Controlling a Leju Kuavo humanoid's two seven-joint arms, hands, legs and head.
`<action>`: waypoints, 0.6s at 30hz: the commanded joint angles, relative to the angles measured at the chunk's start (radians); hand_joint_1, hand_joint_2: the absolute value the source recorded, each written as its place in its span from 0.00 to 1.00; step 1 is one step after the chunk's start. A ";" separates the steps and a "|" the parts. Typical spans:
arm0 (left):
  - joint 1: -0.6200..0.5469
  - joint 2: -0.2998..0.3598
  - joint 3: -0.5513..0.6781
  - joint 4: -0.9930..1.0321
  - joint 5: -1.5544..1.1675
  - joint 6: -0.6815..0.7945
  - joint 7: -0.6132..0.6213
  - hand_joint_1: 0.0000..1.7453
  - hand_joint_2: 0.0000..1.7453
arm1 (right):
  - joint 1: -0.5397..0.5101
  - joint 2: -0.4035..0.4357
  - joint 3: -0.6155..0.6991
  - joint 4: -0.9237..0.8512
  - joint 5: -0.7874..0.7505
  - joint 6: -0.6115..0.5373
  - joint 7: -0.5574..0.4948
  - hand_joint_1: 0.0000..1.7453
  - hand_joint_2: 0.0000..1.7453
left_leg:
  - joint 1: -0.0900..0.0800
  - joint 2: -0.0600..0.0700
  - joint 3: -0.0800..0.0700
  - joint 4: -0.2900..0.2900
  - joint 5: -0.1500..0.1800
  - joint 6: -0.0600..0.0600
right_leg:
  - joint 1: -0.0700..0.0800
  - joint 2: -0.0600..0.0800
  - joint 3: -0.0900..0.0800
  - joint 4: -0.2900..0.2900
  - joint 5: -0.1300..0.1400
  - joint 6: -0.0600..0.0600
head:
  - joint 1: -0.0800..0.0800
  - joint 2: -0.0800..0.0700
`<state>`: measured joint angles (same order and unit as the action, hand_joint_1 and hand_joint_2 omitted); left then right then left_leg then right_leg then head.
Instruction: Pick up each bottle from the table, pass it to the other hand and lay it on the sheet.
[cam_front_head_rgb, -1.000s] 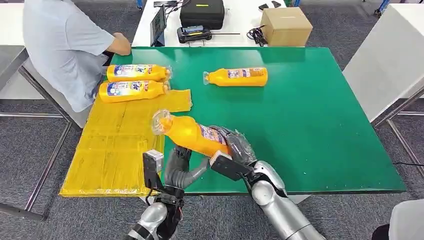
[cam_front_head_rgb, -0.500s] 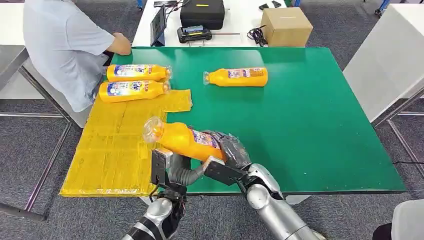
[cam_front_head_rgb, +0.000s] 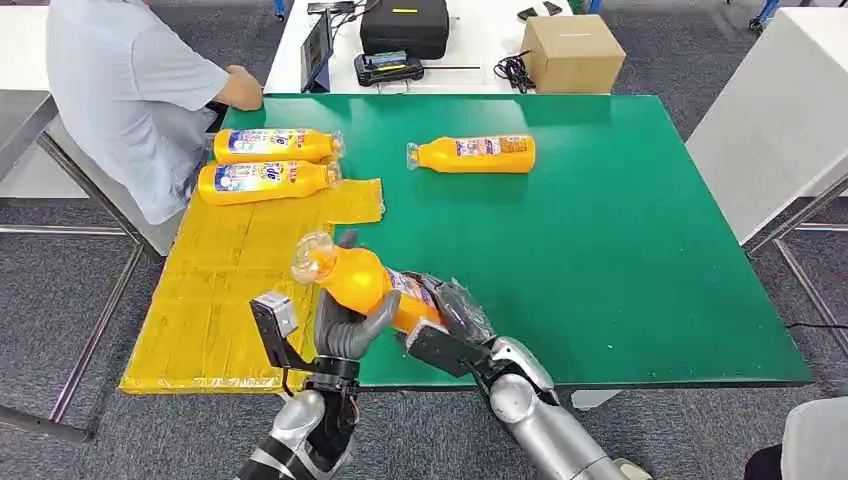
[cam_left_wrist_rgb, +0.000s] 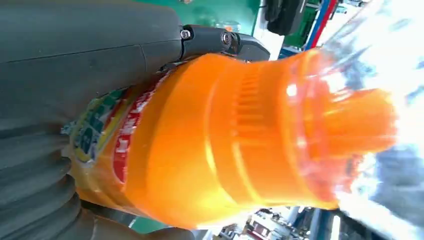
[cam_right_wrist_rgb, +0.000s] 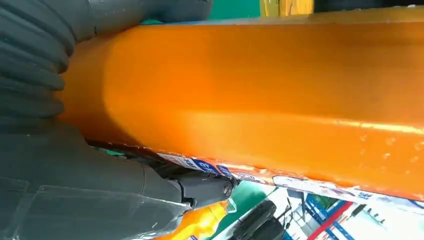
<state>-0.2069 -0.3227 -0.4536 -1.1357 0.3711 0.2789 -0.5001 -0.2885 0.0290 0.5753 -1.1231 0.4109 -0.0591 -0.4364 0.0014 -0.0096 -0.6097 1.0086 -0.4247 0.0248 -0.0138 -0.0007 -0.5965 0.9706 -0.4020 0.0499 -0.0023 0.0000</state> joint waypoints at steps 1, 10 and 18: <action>0.009 0.028 -0.007 -0.020 0.014 -0.026 -0.003 0.04 1.00 | -0.032 0.019 0.010 0.075 -0.019 0.018 -0.006 1.00 1.00 | 0.000 0.002 0.004 -0.001 -0.001 -0.001 | 0.000 0.002 0.003 -0.001 -0.001 -0.001 | 0.000 0.000; -0.009 0.038 -0.041 -0.010 -0.014 -0.052 -0.017 1.00 1.00 | -0.051 0.032 0.018 0.076 -0.036 0.026 -0.018 1.00 1.00 | 0.000 0.002 0.004 0.000 -0.001 -0.001 | 0.000 0.001 0.003 0.000 -0.001 -0.002 | 0.000 0.000; -0.005 0.035 -0.063 0.000 -0.037 -0.057 -0.027 1.00 1.00 | -0.061 0.039 -0.003 0.075 -0.116 0.091 -0.027 1.00 1.00 | 0.000 0.002 0.003 0.000 -0.001 -0.001 | 0.000 0.001 0.002 0.000 -0.001 -0.001 | 0.000 0.000</action>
<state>-0.1950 -0.3182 -0.4513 -1.1593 0.3437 0.2392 -0.5280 -0.2878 0.0519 0.5730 -1.1101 0.3177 0.0077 -0.4624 0.0014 -0.0097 -0.6097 1.0086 -0.4247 0.0248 -0.0138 -0.0008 -0.5964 0.9707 -0.4020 0.0499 -0.0023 0.0000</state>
